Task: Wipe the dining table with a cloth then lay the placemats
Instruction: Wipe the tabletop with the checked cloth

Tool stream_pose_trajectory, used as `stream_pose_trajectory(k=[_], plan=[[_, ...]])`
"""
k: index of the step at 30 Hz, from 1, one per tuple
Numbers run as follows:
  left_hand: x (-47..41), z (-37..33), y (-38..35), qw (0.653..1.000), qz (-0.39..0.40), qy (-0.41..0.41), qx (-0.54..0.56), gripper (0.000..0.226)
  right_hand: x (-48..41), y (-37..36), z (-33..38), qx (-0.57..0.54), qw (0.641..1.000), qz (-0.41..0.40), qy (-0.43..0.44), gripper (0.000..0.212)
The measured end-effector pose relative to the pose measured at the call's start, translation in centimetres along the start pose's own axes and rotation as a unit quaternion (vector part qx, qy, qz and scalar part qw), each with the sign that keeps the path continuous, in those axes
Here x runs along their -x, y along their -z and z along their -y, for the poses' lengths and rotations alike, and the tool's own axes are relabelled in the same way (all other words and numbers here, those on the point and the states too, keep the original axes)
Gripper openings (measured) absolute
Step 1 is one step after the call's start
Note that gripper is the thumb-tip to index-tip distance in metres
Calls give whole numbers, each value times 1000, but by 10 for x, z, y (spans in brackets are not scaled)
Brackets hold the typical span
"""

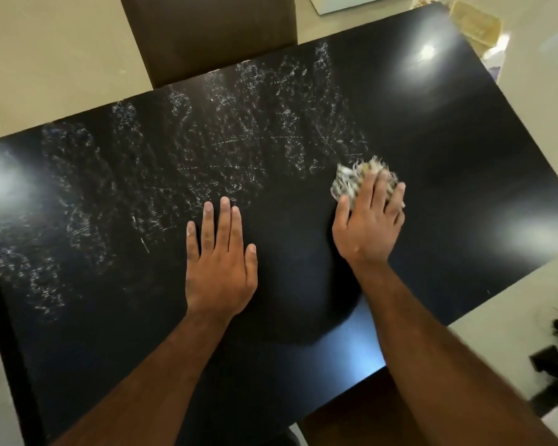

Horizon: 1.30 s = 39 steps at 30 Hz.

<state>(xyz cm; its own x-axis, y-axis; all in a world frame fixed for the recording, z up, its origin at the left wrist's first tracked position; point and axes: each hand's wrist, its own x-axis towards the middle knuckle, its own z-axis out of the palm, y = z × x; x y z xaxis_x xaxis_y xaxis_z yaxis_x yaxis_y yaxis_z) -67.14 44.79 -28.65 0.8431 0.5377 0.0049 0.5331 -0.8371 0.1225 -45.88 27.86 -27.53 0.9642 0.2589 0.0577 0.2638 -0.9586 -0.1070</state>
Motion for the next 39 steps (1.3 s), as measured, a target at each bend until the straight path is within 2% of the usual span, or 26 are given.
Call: stream_pose_trajectory(k=[4,9,12,15,20,22,24,26,29,31,34,36,39], plan=[[1,-2,-2,1000,-2,4,7,75,-36,-5,37,-4,1000,12,14,76],[4,0,-1,1000,-3,6,4,75,8,-5,81,-16,987,29,155,75],[3,1,1,1000,-2,0,13,76,53,-4,75,-33,974,42,218,74],[1,1,0,1000,-2,-3,15,76,72,-1,39,-29,980,34,193,75],[-3,-1,-1,1000,-13,-4,11,75,21,6,9,17,1000,7,12,74],[-1,-1,-2,1000,-11,-6,10,75,4,4,21,18,1000,18,-11,74],[1,-1,-2,1000,-11,-5,13,75,3,0,44,14,999,26,21,75],[1,-3,1,999,-21,-2,30,76,19,-3,75,10,995,37,89,76],[7,0,11,993,-48,17,103,81,64,-5,118,2,979,60,197,73],[20,11,17,986,-51,31,153,82,97,-5,128,-9,968,74,239,72],[58,45,23,993,-29,24,110,77,137,-1,114,-27,956,60,286,71],[89,68,20,998,2,17,66,75,153,2,89,-18,957,64,284,73],[136,99,19,999,31,41,16,76,155,9,57,8,971,70,230,74]])
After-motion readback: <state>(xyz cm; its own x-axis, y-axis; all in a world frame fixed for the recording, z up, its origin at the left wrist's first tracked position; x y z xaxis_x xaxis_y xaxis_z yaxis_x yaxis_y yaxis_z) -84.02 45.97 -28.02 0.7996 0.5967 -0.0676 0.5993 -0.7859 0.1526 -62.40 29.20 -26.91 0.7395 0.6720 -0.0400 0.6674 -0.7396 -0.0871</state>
